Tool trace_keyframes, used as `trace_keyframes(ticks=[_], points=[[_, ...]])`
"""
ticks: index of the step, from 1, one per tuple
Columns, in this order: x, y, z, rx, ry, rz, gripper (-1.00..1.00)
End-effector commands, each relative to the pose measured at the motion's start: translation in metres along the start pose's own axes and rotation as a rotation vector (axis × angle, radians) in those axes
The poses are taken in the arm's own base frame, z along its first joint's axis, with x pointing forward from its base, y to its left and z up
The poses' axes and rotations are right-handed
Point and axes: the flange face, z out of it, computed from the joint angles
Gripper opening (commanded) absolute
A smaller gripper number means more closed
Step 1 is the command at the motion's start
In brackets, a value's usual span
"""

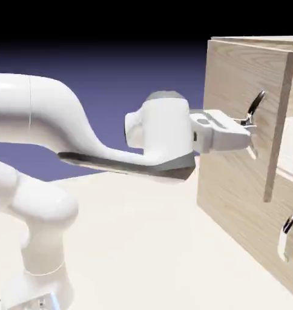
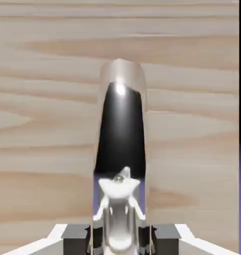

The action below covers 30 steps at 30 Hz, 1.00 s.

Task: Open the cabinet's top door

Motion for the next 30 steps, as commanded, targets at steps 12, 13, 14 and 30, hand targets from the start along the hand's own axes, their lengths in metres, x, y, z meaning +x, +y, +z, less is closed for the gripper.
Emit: trace_keyframes(ticks=[12, 13, 14, 30], points=[[-0.03, -0.03, -0.102, -0.149, 0.149, 0.001, -1.0], [-0.033, -0.032, -0.11, -0.161, 0.16, 0.001, -1.0], [-0.035, -0.035, -0.117, -0.171, 0.171, 0.001, -1.0], [-0.08, -0.08, -0.204, -0.317, 0.316, 0.001, -1.0]])
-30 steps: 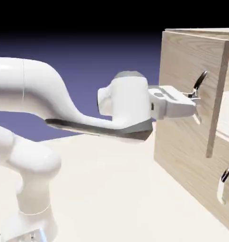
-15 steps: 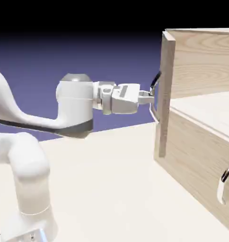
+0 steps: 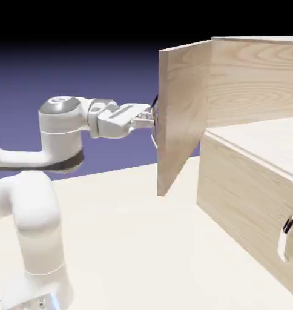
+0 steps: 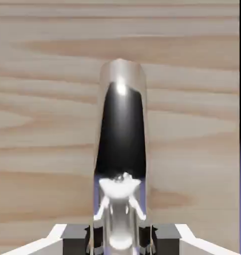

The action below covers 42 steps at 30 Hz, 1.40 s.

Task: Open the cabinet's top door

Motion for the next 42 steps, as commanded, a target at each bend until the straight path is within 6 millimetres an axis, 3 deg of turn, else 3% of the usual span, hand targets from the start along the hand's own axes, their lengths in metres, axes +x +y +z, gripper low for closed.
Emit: trace_keyframes(ticks=[1, 17, 29, 42], points=[[-0.001, -0.001, -0.007, -0.011, 0.01, 0.0, -1.0], [-0.038, -0.038, -0.123, -0.181, 0.18, 0.0, -1.0], [-0.096, -0.096, -0.227, -0.36, 0.359, 0.0, -1.0], [-0.161, -0.161, -0.3, -0.518, 0.517, 0.0, -1.0]])
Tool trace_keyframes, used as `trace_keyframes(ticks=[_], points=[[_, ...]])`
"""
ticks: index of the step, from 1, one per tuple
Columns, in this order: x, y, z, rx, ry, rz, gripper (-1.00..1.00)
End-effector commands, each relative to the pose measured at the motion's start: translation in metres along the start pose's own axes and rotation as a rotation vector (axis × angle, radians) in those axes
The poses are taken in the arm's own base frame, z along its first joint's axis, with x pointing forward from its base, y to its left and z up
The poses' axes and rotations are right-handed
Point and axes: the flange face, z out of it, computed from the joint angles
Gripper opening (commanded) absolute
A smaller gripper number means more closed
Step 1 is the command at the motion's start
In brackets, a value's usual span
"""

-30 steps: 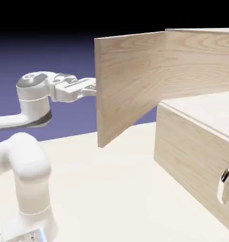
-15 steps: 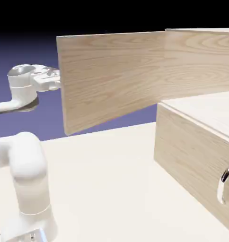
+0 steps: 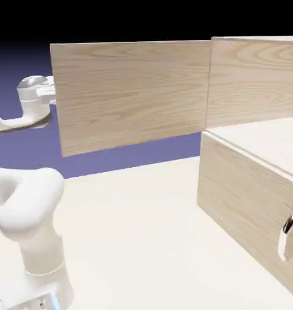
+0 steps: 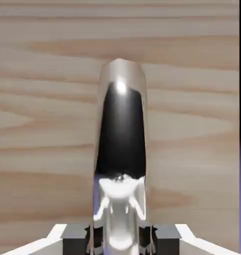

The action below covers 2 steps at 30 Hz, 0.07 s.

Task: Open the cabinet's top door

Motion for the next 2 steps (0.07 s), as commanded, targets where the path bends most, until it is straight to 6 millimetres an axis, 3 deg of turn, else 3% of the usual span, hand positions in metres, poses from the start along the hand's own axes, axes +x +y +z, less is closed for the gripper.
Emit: trace_keyframes(ticks=[1, 2], points=[[-0.0016, -0.0015, -0.0076, -0.011, 0.012, 0.0, -1.0], [-0.0033, -0.0032, -0.0152, -0.021, 0.022, 0.0, -1.0]])
